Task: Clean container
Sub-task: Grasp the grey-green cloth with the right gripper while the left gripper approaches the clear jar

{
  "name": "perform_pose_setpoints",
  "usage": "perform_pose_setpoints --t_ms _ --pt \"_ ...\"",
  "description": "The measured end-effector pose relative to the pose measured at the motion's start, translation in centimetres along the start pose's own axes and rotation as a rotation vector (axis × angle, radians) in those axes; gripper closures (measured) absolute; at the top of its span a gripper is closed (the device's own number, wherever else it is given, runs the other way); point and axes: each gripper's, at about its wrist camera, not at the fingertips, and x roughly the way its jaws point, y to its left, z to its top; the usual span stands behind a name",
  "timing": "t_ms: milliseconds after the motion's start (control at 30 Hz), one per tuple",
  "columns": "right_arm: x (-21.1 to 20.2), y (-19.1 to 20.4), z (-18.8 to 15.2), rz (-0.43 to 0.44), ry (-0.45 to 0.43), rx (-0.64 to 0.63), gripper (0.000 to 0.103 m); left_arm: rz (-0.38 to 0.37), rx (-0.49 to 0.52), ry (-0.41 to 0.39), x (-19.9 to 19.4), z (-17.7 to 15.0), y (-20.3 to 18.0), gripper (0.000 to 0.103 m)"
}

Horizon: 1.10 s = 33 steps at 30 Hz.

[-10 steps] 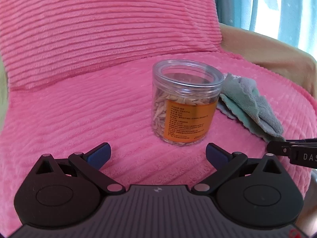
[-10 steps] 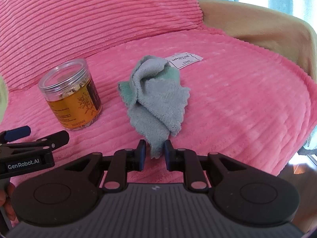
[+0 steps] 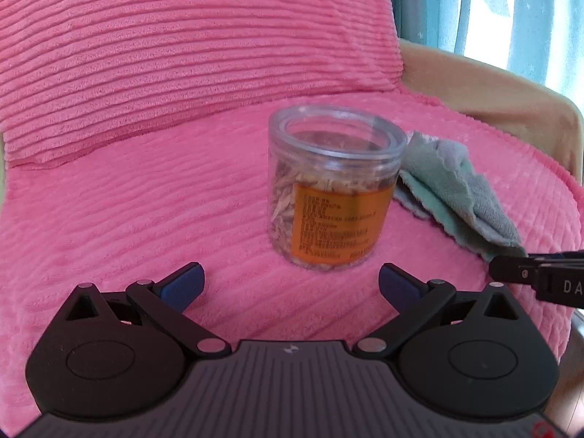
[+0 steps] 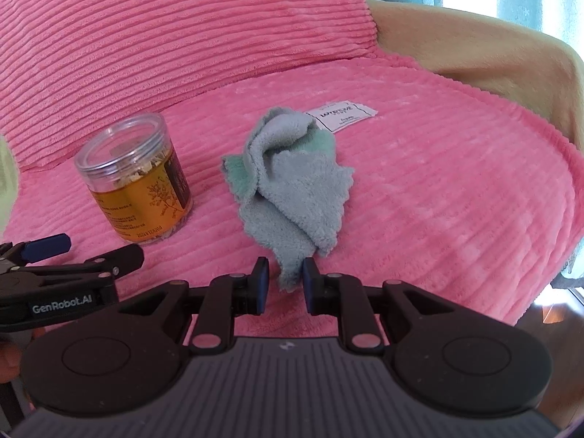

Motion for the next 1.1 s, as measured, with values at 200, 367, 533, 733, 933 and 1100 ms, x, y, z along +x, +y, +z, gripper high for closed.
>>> perform_pose_setpoints --t_ms 200,367,533,733,933,1100 --pt "0.3 -0.8 -0.4 -0.003 0.000 0.012 0.087 0.039 0.097 -0.023 0.9 1.5 0.4 0.001" --pt "0.0 -0.9 0.2 -0.004 0.000 0.007 0.087 0.073 0.187 -0.041 1.8 2.4 0.5 0.001" --pt "-0.3 -1.3 0.2 0.010 -0.013 0.010 0.087 0.064 0.200 -0.053 1.8 1.5 0.7 0.001" --pt "-1.6 -0.8 0.2 0.034 -0.063 -0.039 0.087 0.057 0.225 -0.072 1.6 1.4 0.8 0.001" --pt "-2.0 -1.2 0.5 0.049 -0.142 -0.045 0.087 0.047 0.304 -0.114 1.5 3.2 -0.6 0.001" --pt "-1.7 -0.6 1.7 0.084 -0.182 -0.069 0.087 0.019 0.318 -0.124 2.2 3.7 -0.7 0.001"
